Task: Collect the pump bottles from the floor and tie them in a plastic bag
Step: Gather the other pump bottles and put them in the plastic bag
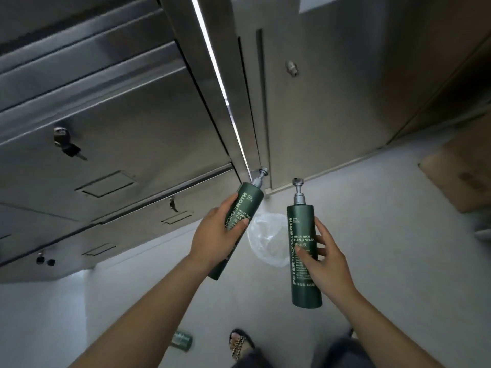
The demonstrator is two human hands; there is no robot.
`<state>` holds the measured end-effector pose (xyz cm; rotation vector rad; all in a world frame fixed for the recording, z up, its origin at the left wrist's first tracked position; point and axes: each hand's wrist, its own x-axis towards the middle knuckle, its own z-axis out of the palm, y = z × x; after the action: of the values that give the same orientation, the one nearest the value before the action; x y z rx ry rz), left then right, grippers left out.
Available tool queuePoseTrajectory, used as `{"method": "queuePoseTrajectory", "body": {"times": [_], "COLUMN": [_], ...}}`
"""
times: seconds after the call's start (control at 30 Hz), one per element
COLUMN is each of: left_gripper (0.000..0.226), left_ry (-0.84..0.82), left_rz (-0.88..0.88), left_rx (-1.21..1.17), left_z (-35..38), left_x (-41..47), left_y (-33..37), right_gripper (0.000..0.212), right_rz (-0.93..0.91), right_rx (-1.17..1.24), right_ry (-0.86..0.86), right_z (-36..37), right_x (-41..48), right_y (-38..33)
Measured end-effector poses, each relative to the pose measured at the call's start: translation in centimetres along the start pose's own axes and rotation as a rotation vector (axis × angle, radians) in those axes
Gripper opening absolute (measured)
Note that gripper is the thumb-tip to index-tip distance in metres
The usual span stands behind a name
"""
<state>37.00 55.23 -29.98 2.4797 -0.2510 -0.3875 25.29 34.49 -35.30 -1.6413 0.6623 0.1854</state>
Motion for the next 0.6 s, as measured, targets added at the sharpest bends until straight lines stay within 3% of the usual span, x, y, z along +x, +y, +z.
{"method": "queuePoseTrajectory", "body": {"times": [0.37,0.6], "left_gripper": [0.060,0.061], "left_ry": [-0.035,-0.015], "left_rz": [-0.018,0.124], "left_rx": [0.032,0.195], "left_z": [24.1,37.9], "left_x": [8.7,16.7], "left_y": [-14.3,-24.0], "right_gripper": [0.074,0.068], "right_rz": [-0.022,-0.119], "right_rx": [-0.025,0.011], "right_ry": [0.115,0.181], "right_z": [0.4,2.8], "right_x": [15.9,27.9], "right_y": [20.1,33.2]}}
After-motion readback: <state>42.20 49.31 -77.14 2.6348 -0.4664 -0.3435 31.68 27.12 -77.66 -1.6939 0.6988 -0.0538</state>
